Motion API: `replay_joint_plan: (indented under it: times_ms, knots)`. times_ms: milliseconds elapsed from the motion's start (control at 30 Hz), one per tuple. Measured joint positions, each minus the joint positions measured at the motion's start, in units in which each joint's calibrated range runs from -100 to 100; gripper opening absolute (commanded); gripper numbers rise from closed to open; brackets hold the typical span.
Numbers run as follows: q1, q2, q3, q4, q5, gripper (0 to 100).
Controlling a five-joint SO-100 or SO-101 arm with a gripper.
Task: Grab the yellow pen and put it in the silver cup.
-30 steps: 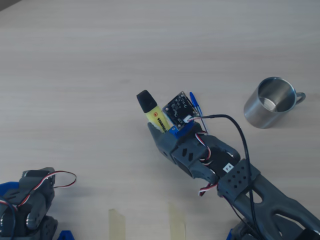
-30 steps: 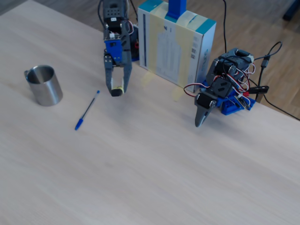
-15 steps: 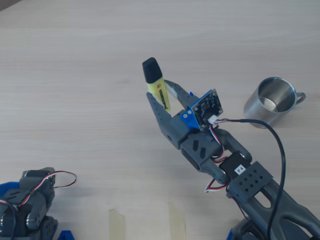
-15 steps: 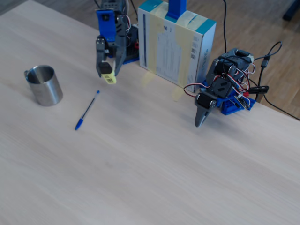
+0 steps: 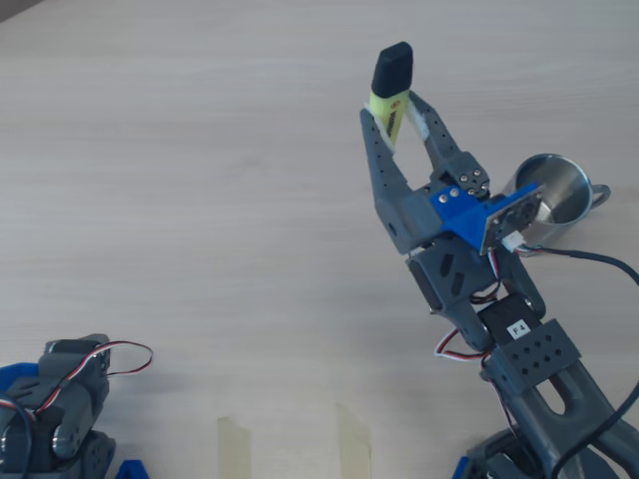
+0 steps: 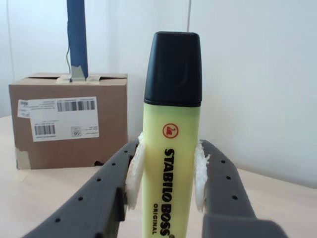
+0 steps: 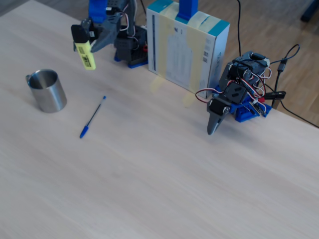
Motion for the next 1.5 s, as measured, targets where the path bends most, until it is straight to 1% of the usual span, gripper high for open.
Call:
replay_joint_plan:
  times_ms: [133, 533, 933, 1267, 1500]
  knots:
    - [3.72, -0.17, 0.0, -1.84, 0.0, 2]
    - [12.78, -0.33, 1.08, -2.6, 0.0, 2]
    - [20.63, -0.42, 9.56, -11.89, 0.0, 2]
    - [25.65, -0.42, 9.65, -12.23, 0.0, 2]
    - [27.51, -0.42, 9.74, -12.23, 0.0, 2]
